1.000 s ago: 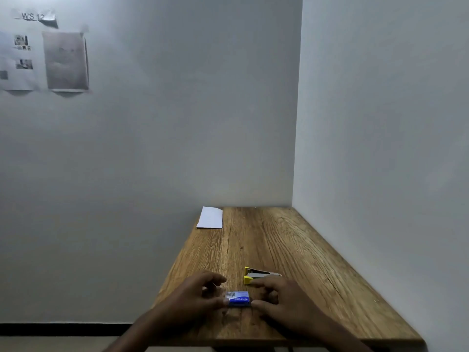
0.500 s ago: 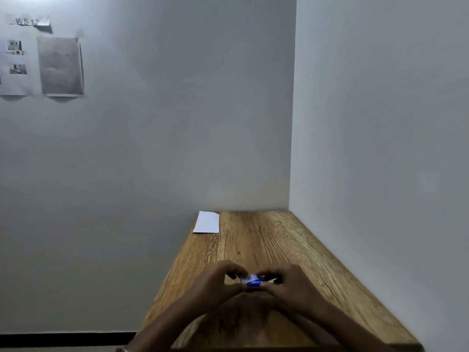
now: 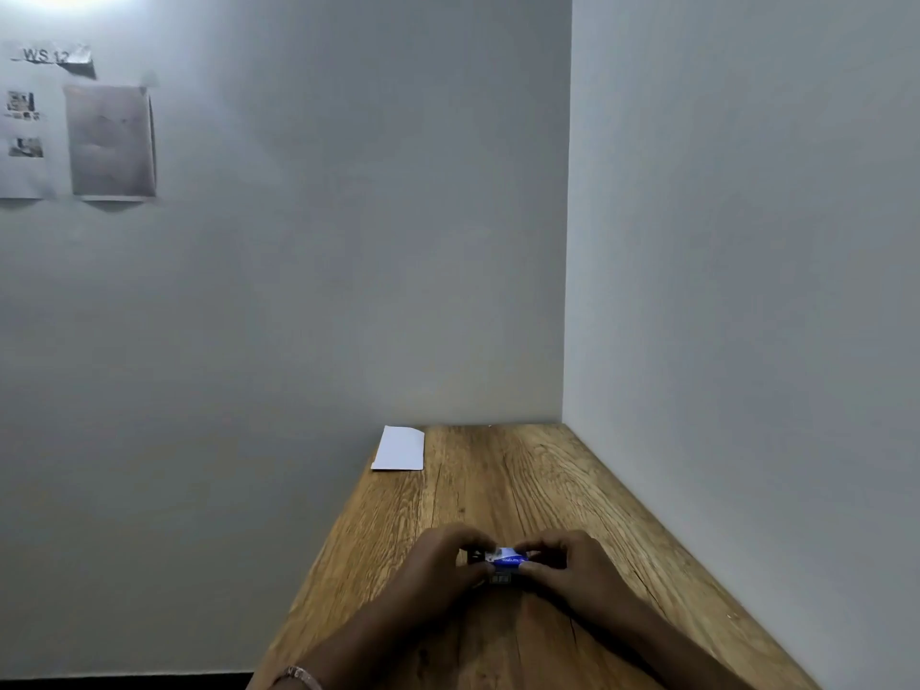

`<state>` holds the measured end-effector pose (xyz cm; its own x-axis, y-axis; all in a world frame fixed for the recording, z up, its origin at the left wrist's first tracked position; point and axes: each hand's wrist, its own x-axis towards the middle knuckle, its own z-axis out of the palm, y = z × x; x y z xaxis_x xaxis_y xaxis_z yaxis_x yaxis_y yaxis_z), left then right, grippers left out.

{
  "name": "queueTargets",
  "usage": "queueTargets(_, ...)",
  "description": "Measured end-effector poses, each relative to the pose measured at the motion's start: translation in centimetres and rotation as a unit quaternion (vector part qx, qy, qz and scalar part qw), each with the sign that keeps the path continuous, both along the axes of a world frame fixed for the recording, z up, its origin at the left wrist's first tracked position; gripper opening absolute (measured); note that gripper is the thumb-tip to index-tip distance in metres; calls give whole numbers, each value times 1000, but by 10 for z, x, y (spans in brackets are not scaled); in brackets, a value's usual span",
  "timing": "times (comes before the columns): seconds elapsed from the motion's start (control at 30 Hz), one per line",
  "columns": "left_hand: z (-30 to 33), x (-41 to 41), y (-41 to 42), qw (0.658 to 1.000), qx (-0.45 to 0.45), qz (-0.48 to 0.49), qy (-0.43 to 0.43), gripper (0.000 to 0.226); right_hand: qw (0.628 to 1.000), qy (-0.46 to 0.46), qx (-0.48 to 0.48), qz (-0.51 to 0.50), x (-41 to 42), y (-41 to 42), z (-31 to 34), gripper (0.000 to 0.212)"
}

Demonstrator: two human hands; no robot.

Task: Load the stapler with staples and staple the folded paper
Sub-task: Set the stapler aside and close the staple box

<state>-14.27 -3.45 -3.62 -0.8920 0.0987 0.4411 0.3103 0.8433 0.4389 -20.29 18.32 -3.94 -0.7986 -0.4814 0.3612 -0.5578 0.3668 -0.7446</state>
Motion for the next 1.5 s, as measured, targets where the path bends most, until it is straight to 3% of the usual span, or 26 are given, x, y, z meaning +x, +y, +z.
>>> queueTargets(0.2, -11, 3, -7, 996, 83, 20, -16, 50, 1000, 5, -1, -8, 2, 5, 0, 33)
queueTargets(0.33, -12, 8, -14, 992, 115, 29, -34, 44, 997, 65, 12, -35, 6, 7, 1, 30)
queueTargets(0.83, -10, -7, 1, 999, -8, 31, 34, 33, 982, 149, 104, -55, -2, 1, -2, 28)
queueTargets(1.5, -9, -148, -3, 998, -25, 48, 42, 30, 979, 132, 117, -103, -133, -20, 1, 25)
